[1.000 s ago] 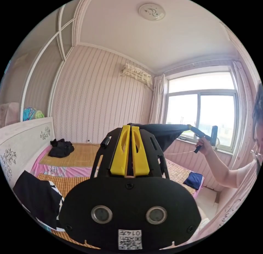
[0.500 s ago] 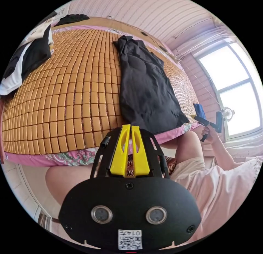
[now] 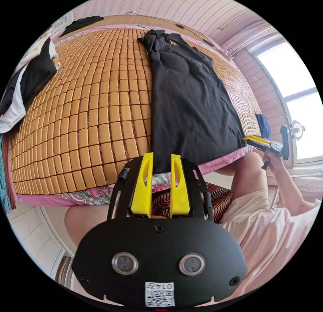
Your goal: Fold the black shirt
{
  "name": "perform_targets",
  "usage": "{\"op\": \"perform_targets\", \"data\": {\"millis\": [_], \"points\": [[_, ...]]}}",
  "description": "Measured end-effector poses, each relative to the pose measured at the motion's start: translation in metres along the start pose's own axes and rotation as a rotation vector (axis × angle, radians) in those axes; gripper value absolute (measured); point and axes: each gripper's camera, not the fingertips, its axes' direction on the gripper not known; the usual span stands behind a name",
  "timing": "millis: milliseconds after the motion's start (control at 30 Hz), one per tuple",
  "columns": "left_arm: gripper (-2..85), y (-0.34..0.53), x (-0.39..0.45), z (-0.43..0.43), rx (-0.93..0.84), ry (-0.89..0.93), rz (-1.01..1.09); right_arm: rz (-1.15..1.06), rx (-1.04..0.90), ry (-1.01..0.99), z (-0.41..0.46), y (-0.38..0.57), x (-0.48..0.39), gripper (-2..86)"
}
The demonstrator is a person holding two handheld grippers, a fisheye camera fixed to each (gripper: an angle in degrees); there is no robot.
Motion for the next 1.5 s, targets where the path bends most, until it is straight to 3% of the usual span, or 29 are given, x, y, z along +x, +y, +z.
{"op": "perform_targets", "data": {"millis": [133,400,567,867,1133,1333,1500], "points": [[0.1,-0.013,0.001,-0.007,-0.030,0.001,0.005,-0.074,-0.022,-0.005,-0.003,-0.014,-0.011,1.5],[-0.9,0.001,0.021,-0.042,-0.002,-0.005,0.097,-0.076,-0.025,-0.096,-0.016,-0.013,-0.014,0.8],[-0.6,0.002,0.043,-0.039,-0.075,-0.049,0.203,-0.059,-0.004,-0.104,-0.022,-0.007,-0.018,2.0],[1.0,-0.036,0.050,-0.067,0.043,-0.093,0.260,0.022,0.242,-0.044,-0.051,-0.031,-0.007,9.4],[1.2,-0.173,0.082,-0.075,0.200,-0.138,0.369,-0.142,0.398,-0.132,-0.061,-0.193,-0.009,12.5],[1.7,-0.295,0.099,-0.053,0.231,-0.116,0.352,-0.215,0.423,-0.054,-0.038,-0.323,-0.030,6.5],[1.6,-0.361,0.100,-0.021,0.186,-0.247,0.298,-0.176,0.317,0.020,0.017,-0.380,-0.040,3.8]]}}
